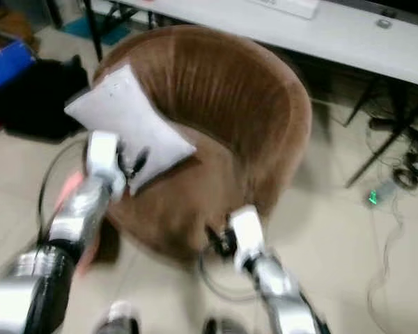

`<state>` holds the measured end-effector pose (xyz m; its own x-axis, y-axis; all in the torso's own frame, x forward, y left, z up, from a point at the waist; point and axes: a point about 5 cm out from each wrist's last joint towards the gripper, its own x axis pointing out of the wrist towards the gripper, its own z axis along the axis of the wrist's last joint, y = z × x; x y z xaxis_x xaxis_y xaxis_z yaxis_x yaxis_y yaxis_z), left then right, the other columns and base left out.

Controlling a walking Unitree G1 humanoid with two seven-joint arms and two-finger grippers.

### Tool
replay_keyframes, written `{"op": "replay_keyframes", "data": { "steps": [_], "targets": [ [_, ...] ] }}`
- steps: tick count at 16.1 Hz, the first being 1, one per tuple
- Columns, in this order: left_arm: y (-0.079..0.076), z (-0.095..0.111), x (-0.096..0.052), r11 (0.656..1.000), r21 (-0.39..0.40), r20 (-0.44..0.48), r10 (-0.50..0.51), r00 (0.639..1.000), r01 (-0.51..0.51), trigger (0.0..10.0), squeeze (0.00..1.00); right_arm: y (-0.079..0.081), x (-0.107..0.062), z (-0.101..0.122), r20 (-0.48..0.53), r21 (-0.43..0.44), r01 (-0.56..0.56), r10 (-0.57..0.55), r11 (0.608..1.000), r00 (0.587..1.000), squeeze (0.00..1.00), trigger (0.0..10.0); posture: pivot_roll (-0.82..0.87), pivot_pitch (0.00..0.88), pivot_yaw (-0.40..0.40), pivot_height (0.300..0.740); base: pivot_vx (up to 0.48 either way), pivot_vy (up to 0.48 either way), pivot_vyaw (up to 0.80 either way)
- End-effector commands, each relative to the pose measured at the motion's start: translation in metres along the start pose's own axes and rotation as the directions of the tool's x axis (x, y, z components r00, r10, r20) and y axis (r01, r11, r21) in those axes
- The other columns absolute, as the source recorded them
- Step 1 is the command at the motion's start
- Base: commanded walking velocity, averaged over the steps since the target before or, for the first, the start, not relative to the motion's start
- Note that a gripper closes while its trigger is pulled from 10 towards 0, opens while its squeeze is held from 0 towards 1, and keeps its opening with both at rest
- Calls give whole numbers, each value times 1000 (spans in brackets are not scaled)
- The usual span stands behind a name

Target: Move the pillow to the sofa from floor

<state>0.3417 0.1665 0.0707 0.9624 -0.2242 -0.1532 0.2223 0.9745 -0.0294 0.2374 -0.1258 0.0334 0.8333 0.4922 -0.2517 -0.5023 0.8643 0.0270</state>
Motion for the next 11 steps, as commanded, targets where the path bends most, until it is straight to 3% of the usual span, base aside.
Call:
{"op": "replay_keyframes", "data": {
  "steps": [1, 3, 5, 6, 9, 11],
  "targets": [
    [-12, -2, -2, 999, 5, 10, -54, 999, 54, 10000, 0, -3, -4, -8, -25, -9, 11, -11, 1000, 1000, 0, 10000, 15, 140, -70, 740, 0, 0, 0],
    [-26, -22, -35, 995, 6, 7, -104, 995, 104, 10000, 0, 2, -5, -12, -32, -11, 0, 0, 1000, 999, 0, 10000, 13, 134, -67, 740, 0, 0, 0],
    [-27, -18, -57, 988, 91, 72, -132, 989, 125, 10000, 0, 2, -7, -11, -19, -13, 0, 0, 1000, 1000, 0, 10000, 0, 128, -70, 740, 0, 0, 0],
    [-25, -14, -72, 989, 91, 122, -129, 984, 119, 10000, 0, 1, -10, -9, 4, 0, 16, -16, 1000, 1000, 0, 10000, -5, 126, -75, 740, 0, 0, 0],
    [-31, -9, -95, 984, 114, 188, -159, 969, 140, 10000, 0, -2, -20, -6, 68, 29, 71, -73, 997, 995, 0, 10000, -13, 131, -87, 740, 0, 0, 0],
    [-28, -15, -113, 978, 140, 186, -182, 966, 157, 10000, 0, 1, -31, -3, 134, -8, 91, -89, 996, 987, 0, 10000, -17, 131, -95, 740, 0, 0, 0]
  ]
}}
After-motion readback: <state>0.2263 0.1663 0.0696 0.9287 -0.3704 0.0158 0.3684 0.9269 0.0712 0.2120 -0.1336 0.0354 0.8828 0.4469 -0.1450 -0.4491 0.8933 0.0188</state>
